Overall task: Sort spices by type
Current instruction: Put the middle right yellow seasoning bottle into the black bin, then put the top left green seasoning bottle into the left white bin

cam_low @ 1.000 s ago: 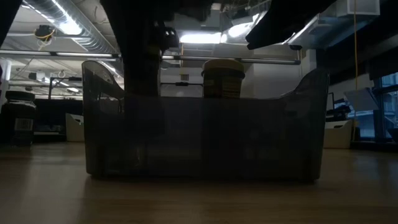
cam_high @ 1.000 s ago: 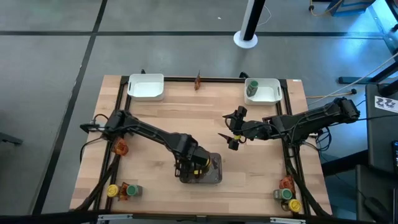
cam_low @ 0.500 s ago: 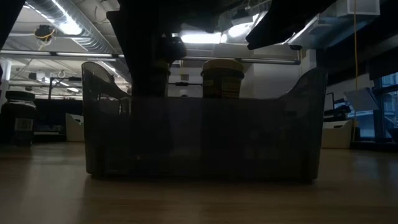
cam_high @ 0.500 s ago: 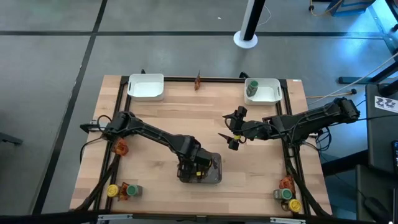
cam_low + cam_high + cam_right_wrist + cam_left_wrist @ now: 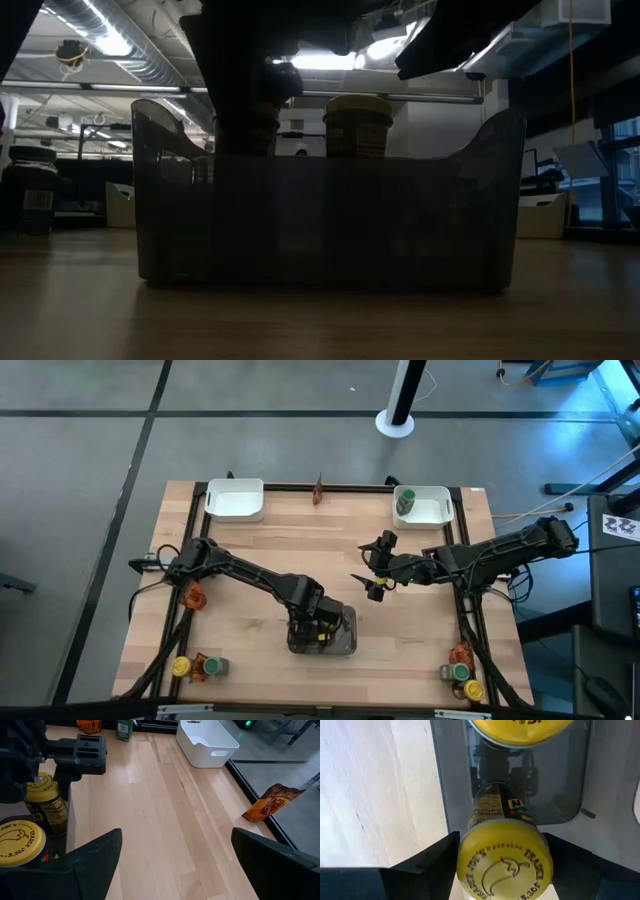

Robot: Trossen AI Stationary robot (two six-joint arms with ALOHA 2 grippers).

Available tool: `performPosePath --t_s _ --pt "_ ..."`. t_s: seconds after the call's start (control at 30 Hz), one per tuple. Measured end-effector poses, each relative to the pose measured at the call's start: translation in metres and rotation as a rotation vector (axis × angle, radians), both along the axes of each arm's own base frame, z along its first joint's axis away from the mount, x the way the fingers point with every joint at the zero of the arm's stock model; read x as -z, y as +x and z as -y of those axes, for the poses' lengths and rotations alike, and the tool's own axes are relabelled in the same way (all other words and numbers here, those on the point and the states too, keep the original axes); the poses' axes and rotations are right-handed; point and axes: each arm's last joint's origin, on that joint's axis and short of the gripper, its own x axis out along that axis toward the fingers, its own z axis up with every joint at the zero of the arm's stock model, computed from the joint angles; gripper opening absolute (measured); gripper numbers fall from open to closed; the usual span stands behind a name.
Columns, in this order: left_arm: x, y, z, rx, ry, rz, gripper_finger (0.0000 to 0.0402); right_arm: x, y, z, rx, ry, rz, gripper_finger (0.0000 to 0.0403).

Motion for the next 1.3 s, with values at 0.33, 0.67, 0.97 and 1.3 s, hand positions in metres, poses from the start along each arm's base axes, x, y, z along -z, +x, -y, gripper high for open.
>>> performPosePath --t_s 0.33,0.67,0.97,1.3 --pt "-0.018 0.001 0.0 -0.009 -0.014 0.036 0.0265 0.0 0.0 0.0 0.0 0.0 0.0 0.0374" --pt "-0.036 -0.009 0.0 -0.039 0.052 -0.025 0.0265 0.0 0.0 0.0 0.0 0.0 0.0 0.0374" --pt "-0.085 -0.043 -0.004 -0.127 0.169 0.063 0.0265 0.001 0.0 0.0 -0.001 -0.001 -0.009 0.0374" --pt "-0.141 -0.11 -0.034 -0.338 0.233 0.242 0.0265 0.001 -0.001 0.0 -0.003 0.005 -0.015 0.0374"
